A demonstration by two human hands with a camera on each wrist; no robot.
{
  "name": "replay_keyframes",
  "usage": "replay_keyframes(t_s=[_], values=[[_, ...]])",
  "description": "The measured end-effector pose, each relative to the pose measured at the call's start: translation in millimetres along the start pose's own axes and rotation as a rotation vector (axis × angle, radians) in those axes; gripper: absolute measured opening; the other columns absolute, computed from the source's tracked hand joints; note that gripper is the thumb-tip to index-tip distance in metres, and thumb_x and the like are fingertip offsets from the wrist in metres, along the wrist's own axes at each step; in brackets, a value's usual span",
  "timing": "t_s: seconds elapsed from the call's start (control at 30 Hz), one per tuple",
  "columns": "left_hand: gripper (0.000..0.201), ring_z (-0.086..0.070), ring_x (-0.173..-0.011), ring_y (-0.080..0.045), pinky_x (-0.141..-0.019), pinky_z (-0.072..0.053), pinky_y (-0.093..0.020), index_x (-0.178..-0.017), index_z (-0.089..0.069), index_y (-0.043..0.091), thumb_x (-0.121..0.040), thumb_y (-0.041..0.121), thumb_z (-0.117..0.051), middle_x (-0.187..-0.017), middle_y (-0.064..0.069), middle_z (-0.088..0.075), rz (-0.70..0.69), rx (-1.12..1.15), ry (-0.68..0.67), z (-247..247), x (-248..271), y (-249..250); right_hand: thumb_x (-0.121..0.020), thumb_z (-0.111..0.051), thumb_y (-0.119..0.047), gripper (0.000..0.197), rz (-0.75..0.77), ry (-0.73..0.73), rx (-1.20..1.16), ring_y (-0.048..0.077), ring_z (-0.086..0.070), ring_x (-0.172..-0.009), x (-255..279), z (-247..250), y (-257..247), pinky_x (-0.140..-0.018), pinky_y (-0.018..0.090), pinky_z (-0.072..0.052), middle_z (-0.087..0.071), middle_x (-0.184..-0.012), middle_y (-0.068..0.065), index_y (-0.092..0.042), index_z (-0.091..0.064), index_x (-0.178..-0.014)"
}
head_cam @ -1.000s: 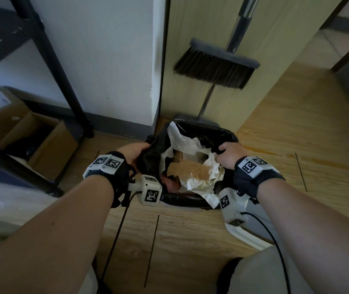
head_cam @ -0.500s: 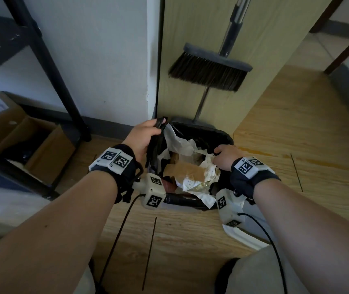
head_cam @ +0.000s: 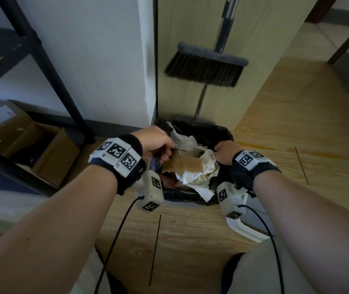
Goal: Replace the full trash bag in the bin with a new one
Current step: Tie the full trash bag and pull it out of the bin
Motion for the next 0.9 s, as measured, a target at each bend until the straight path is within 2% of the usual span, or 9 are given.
replay_keyframes(t_s=[0.1,0.17,0.23,0.33,0.47,0.53,0.63,0.8,0.9], values=[[0.020,-0.056,-0.060,-0.017,-0.049,-0.055,-0.021,-0.108,-0.054,0.003,-0.096,0.002,-0.038,-0.070,-0.008,-0.054,-0.162,0.516,0.106,3,6,19,-0.096,-0.041,-0.015,0.040,0.015,-0.005,-0.026,0.033,-0.049,-0.126,6,1,-1,-0.108,0.039,-0.040,-0.051,-0.139,0.017,-0.002,-0.052,-0.132],[0.020,-0.060,-0.065,-0.017,-0.057,-0.057,-0.025,-0.109,-0.054,0.003,-0.096,0.003,-0.038,-0.074,-0.007,-0.057,-0.250,0.685,0.164,9,8,30,-0.096,-0.039,-0.013,0.040,0.030,0.001,-0.050,0.034,-0.048,-0.126,12,3,-1,-0.107,0.039,-0.040,-0.050,-0.139,0.018,-0.001,-0.051,-0.133],[0.018,-0.062,-0.070,-0.017,-0.066,-0.057,-0.028,-0.107,-0.056,0.007,-0.096,0.008,-0.042,-0.078,-0.007,-0.061,-0.272,0.462,0.180,3,6,32,-0.095,-0.040,-0.010,0.039,0.044,0.022,-0.083,0.035,-0.050,-0.124,17,5,0,-0.106,0.040,-0.042,-0.052,-0.137,0.019,0.000,-0.053,-0.131],[0.022,-0.064,-0.087,-0.021,-0.086,-0.052,-0.037,-0.107,-0.063,0.009,-0.093,0.020,-0.050,-0.097,-0.010,-0.067,-0.321,-0.237,0.172,-24,-4,25,-0.094,-0.039,-0.004,0.038,0.057,0.062,-0.136,0.036,-0.054,-0.120,23,11,8,-0.103,0.040,-0.045,-0.055,-0.132,0.020,0.000,-0.056,-0.128],[0.029,-0.058,-0.103,-0.029,-0.086,-0.045,-0.034,-0.106,-0.063,0.004,-0.093,0.026,-0.052,-0.112,-0.014,-0.060,-0.375,-0.744,0.155,-61,-18,22,-0.093,-0.040,-0.005,0.043,0.053,0.140,-0.265,0.030,-0.054,-0.121,21,18,30,-0.095,0.031,-0.047,-0.054,-0.138,0.010,-0.014,-0.056,-0.132],[0.027,-0.054,-0.108,-0.031,-0.088,-0.042,-0.035,-0.102,-0.062,0.007,-0.091,0.029,-0.052,-0.115,-0.015,-0.054,-0.407,-0.833,0.221,-69,-23,28,-0.092,-0.041,-0.006,0.042,0.018,0.173,-0.360,0.029,-0.058,-0.113,17,15,45,-0.080,0.026,-0.046,-0.057,-0.135,0.009,-0.018,-0.060,-0.127],[0.023,-0.059,-0.099,-0.030,-0.082,-0.045,-0.036,-0.085,-0.058,0.008,-0.088,0.031,-0.055,-0.098,-0.011,-0.061,-0.411,-0.750,0.213,-86,-34,35,-0.091,-0.041,-0.004,0.041,-0.052,0.143,-0.474,0.025,-0.052,-0.090,10,5,70,-0.062,0.025,-0.042,-0.059,-0.126,0.013,-0.015,-0.062,-0.124],[0.033,-0.061,-0.098,-0.026,-0.087,-0.049,-0.038,-0.106,-0.063,0.009,-0.086,0.034,-0.055,-0.105,-0.009,-0.066,-0.300,-0.746,0.105,-127,-58,29,-0.095,-0.040,-0.010,0.040,-0.123,-0.017,-0.521,0.031,-0.057,-0.118,-9,-18,96,-0.097,0.036,-0.049,-0.055,-0.135,0.010,-0.018,-0.056,-0.131],[0.032,-0.059,-0.097,-0.023,-0.081,-0.047,-0.035,-0.110,-0.059,0.014,-0.086,0.035,-0.054,-0.108,-0.006,-0.063,-0.254,-0.798,0.133,-139,-73,26,-0.092,-0.047,-0.006,0.038,-0.125,-0.004,-0.651,0.031,-0.054,-0.124,-24,-29,104,-0.101,0.037,-0.046,-0.057,-0.134,0.014,-0.010,-0.058,-0.128]])
Point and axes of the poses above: each hand's wrist, its own x-axis away from the middle knuckle, its own z-axis out of the back of the hand, y = z × x, the point moved 4 cm from there along -x, towards the middle knuckle
